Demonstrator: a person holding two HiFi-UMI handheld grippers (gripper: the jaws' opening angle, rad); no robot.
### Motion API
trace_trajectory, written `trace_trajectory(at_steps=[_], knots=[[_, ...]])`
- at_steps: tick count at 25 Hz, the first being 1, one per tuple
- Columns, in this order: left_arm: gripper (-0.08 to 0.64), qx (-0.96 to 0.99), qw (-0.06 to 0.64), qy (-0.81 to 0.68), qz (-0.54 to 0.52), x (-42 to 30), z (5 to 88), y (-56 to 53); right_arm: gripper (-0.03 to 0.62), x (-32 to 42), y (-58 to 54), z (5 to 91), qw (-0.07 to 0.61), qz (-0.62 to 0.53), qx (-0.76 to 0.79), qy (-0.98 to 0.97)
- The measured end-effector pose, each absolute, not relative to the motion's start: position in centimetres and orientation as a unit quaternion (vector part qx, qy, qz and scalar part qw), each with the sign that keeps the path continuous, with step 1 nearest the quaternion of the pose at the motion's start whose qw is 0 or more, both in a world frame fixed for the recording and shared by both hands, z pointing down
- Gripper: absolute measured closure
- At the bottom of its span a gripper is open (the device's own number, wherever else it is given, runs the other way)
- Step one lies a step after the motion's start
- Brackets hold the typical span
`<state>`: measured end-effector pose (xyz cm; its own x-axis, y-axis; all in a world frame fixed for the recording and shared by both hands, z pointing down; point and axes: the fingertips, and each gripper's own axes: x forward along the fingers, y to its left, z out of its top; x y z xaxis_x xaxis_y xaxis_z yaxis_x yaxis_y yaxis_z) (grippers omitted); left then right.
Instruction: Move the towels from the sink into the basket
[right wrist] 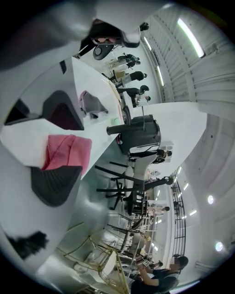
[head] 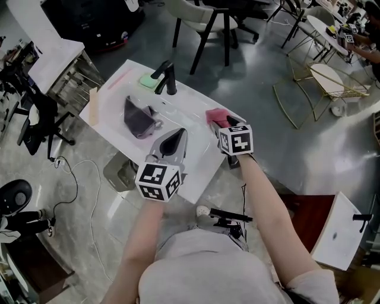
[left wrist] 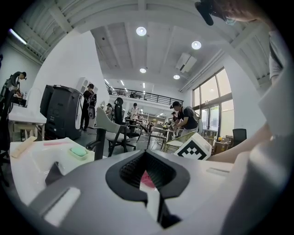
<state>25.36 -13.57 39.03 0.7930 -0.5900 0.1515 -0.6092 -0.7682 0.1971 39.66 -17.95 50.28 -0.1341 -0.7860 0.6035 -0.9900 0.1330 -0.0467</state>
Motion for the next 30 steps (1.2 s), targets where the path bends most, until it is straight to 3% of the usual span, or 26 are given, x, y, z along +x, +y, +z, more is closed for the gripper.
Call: trace_trajectory(at_steps=[19, 30], knots=[[0.557, 0.939, 0.135, -0.31, 0.061, 27.7, 39.8, -14.8, 0.359, 41.0, -20.0, 55.4, 0.3, 0.256, 0.606, -0.691], [0.556, 0.939, 0.155, -0.302, 0.062, 28.3, 40.8, -14.4, 0.362, 41.1, -20.4, 56.5, 0.306, 0.26, 0.615, -0.679]])
